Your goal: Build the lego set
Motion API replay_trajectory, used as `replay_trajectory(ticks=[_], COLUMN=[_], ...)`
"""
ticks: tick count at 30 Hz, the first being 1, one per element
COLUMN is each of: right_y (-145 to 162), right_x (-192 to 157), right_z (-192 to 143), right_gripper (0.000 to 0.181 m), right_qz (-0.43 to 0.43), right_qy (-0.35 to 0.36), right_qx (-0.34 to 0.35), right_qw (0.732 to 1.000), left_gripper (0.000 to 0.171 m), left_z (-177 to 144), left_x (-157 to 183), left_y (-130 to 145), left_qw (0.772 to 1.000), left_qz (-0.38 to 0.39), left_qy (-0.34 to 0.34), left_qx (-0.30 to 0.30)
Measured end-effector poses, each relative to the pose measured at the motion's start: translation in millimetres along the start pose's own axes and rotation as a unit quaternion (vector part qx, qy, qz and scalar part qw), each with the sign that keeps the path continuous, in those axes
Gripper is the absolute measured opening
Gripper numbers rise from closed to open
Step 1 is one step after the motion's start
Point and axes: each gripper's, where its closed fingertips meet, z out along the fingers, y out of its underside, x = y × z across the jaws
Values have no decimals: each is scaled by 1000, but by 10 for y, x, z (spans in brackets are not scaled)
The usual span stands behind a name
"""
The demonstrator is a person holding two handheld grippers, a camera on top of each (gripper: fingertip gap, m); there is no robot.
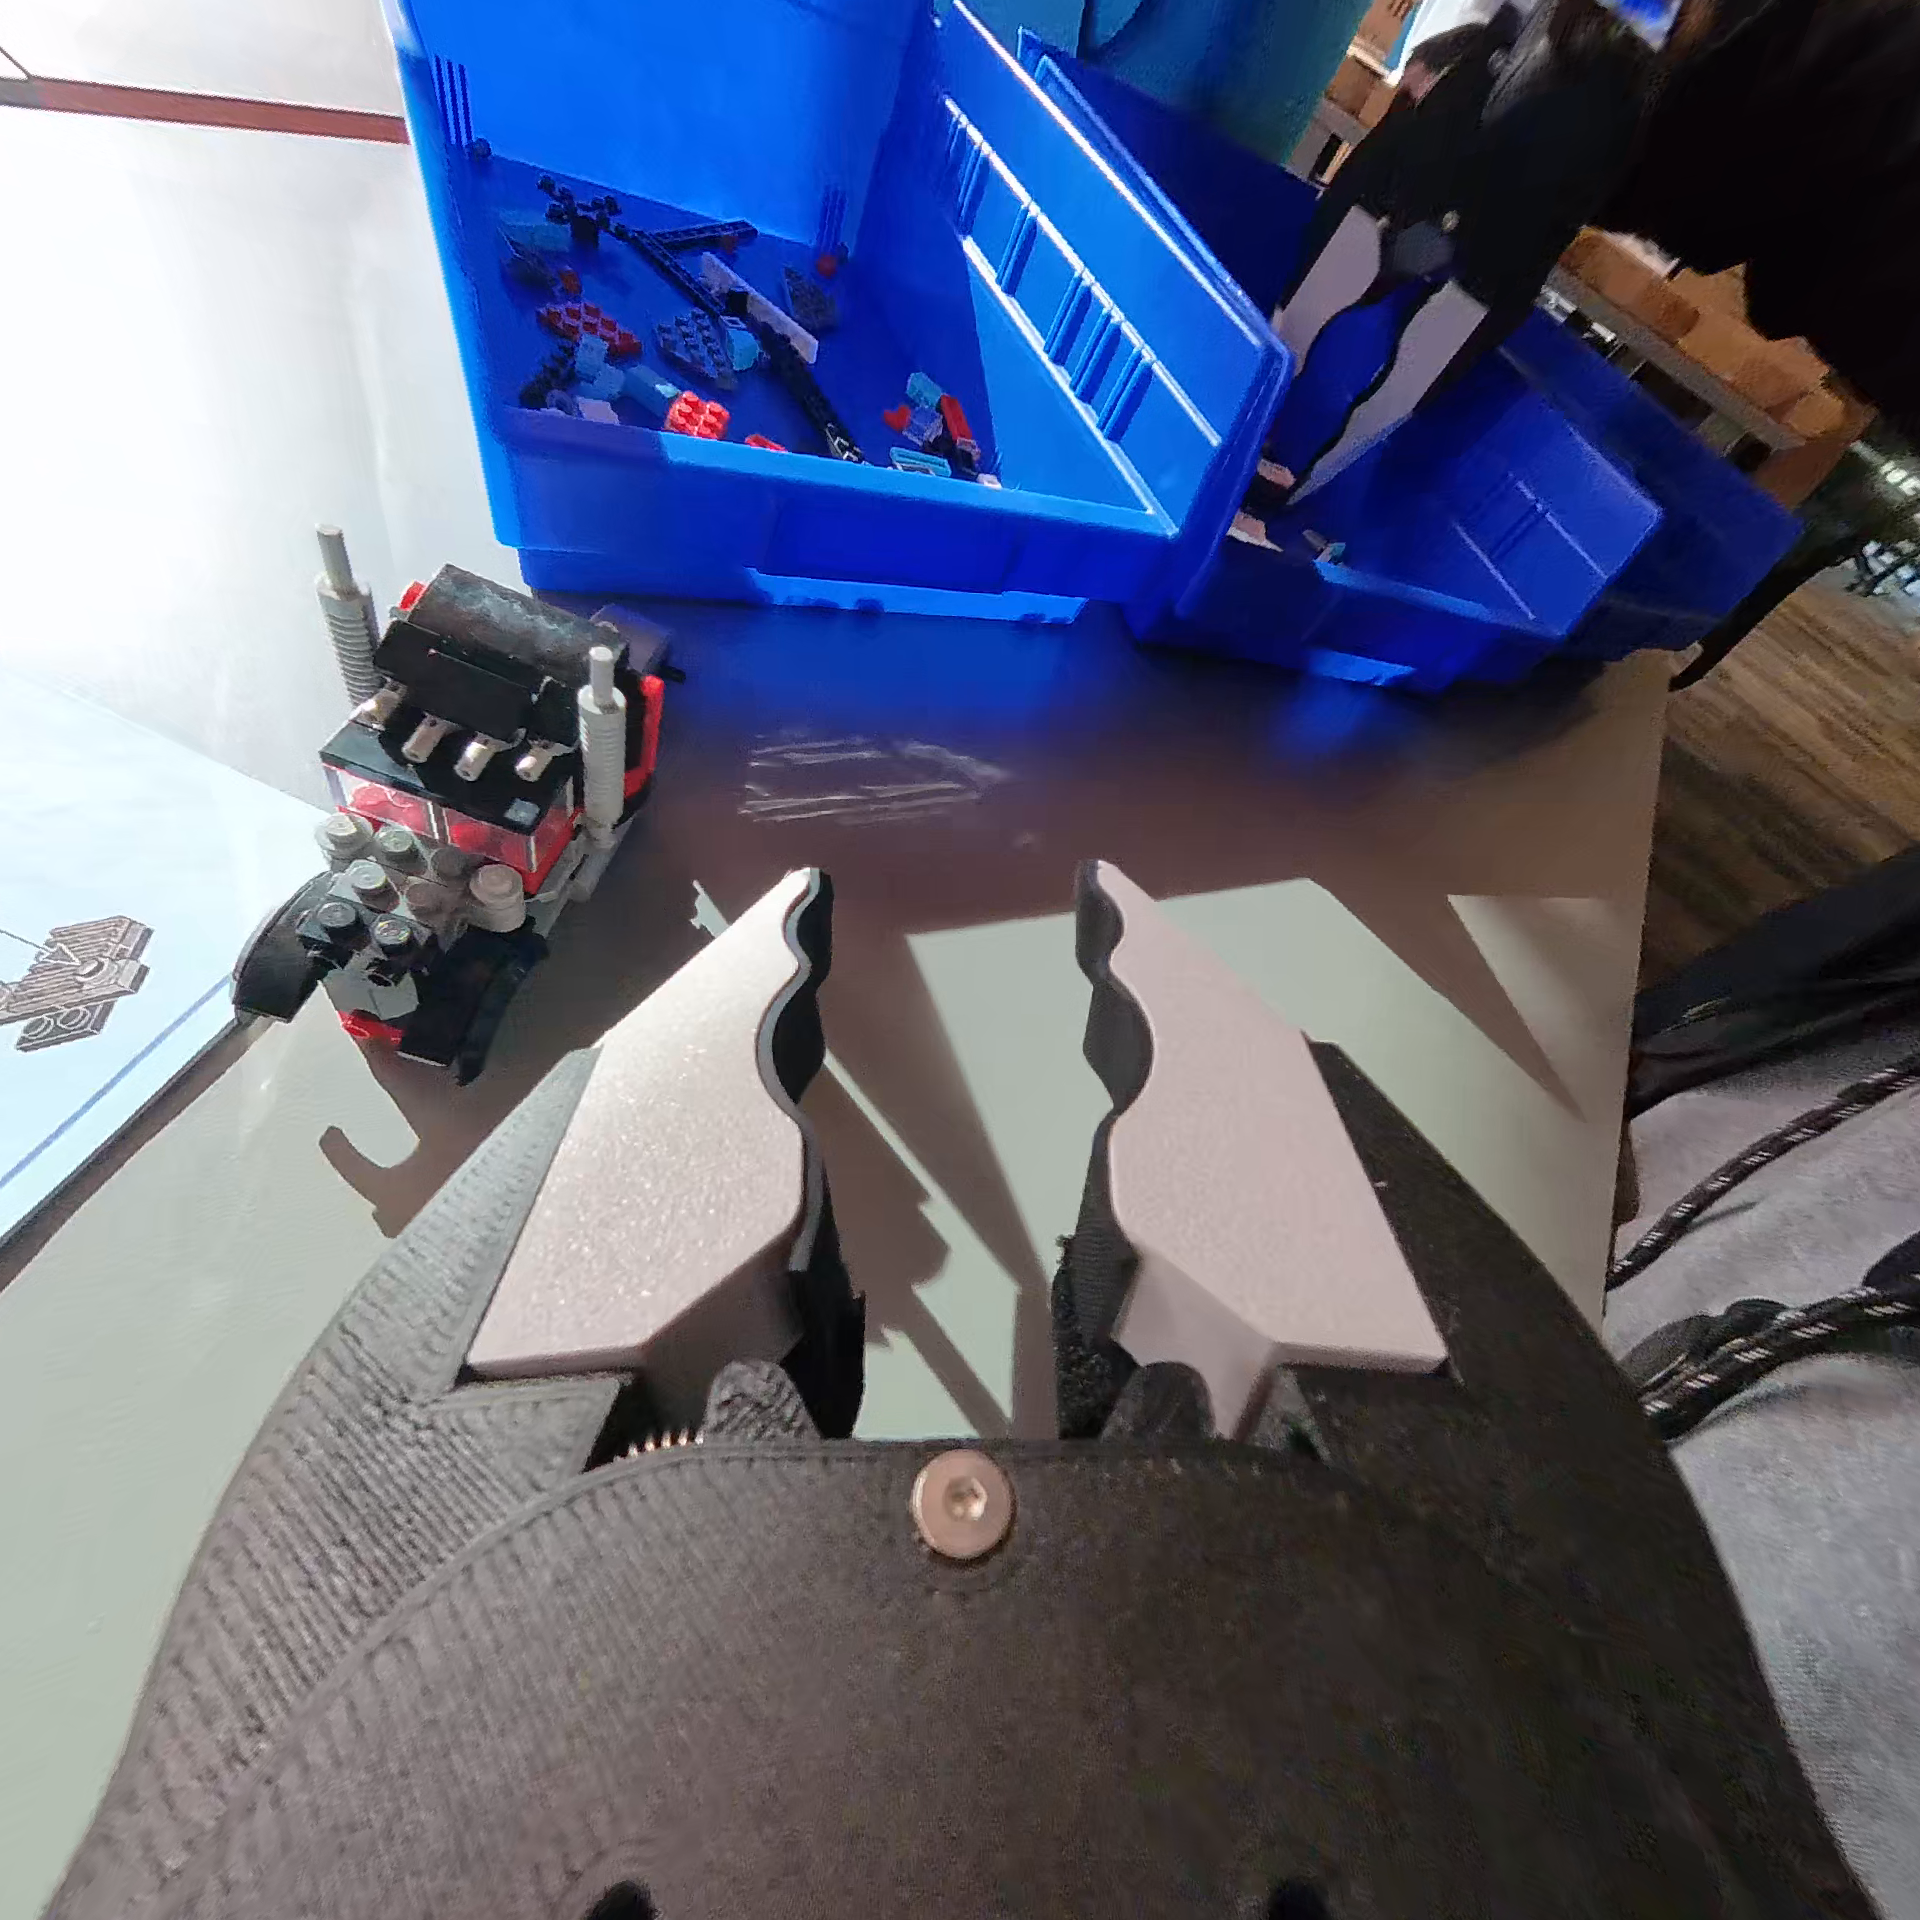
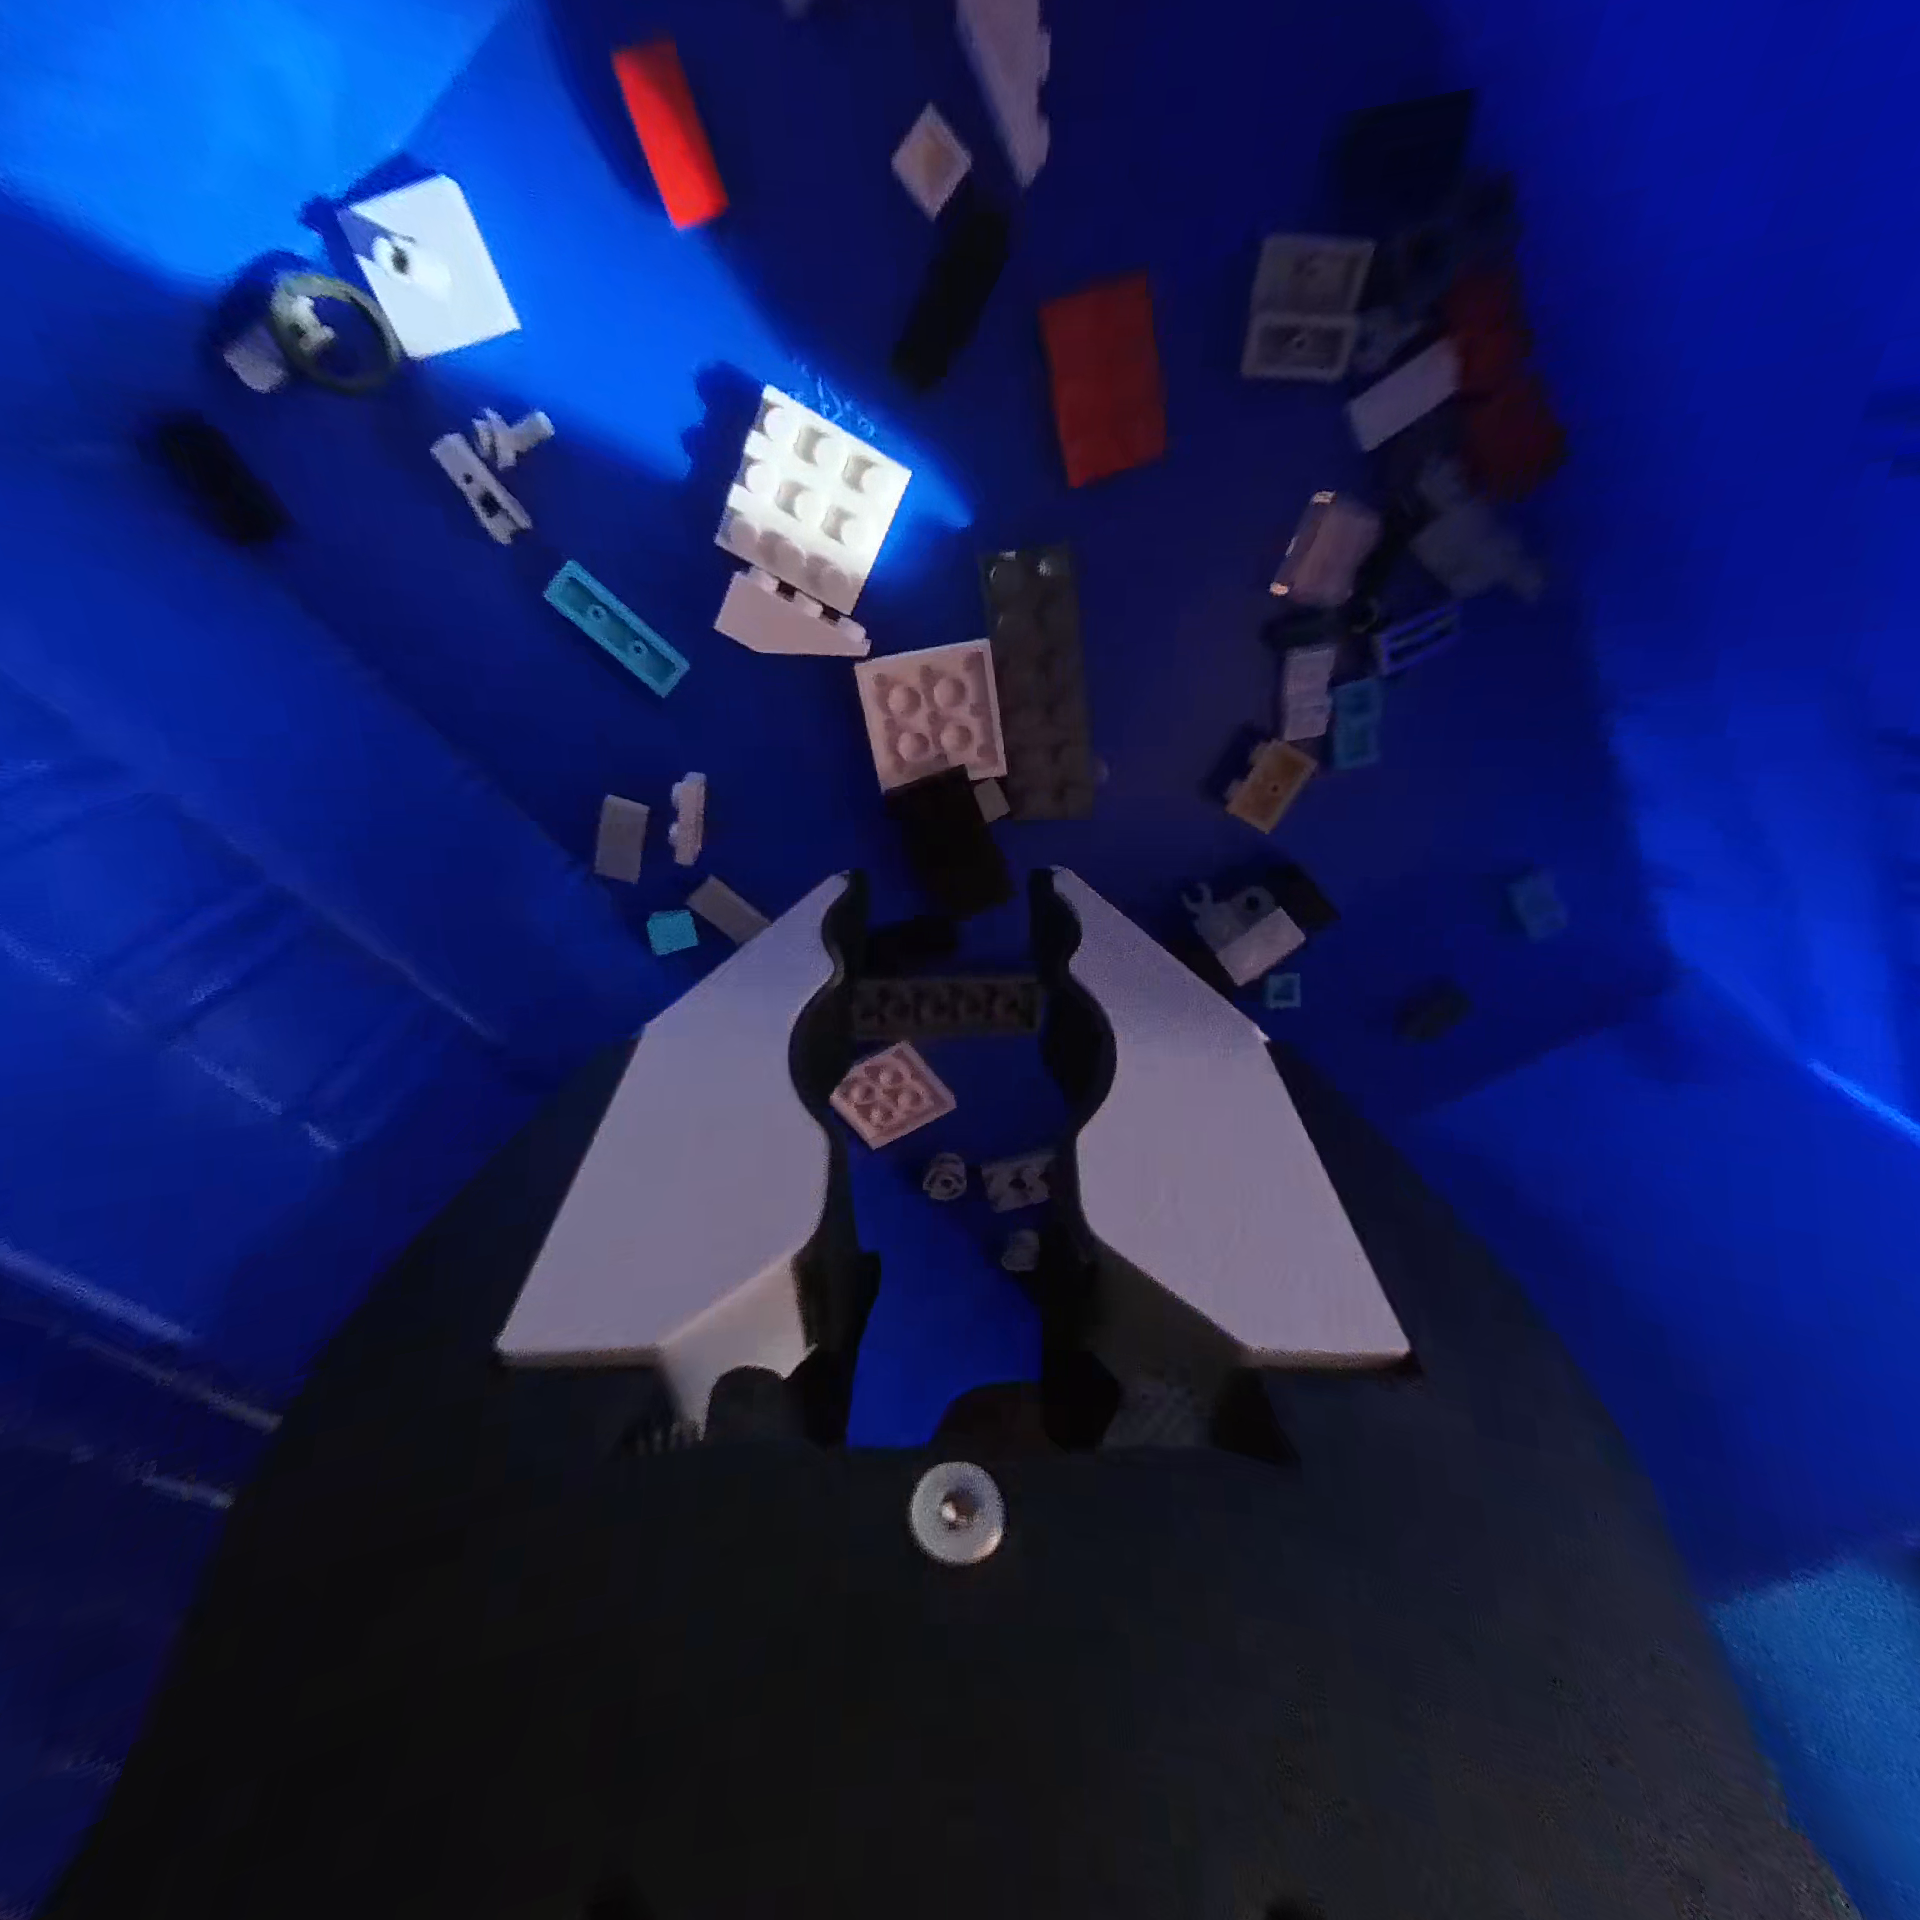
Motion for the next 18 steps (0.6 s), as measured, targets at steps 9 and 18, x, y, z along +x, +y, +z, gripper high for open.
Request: replay_trajectory(ticks=[9, 18], right_y=[-22, -566], right_x=[41, 203], right_z=[115, -413], right_gripper=[19, 19], right_qz=[37, 115], right_qy=[-30, 40], right_qx=[-15, 40], right_qw=[999, 992], left_gripper=[48, 48], left_z=[-160, -839], left_x=[-30, -317], left_y=[-20, 97], left_qw=[999, 997], left_qz=[-28, -41], left_qy=[29, -22], left_qx=[17, 57])
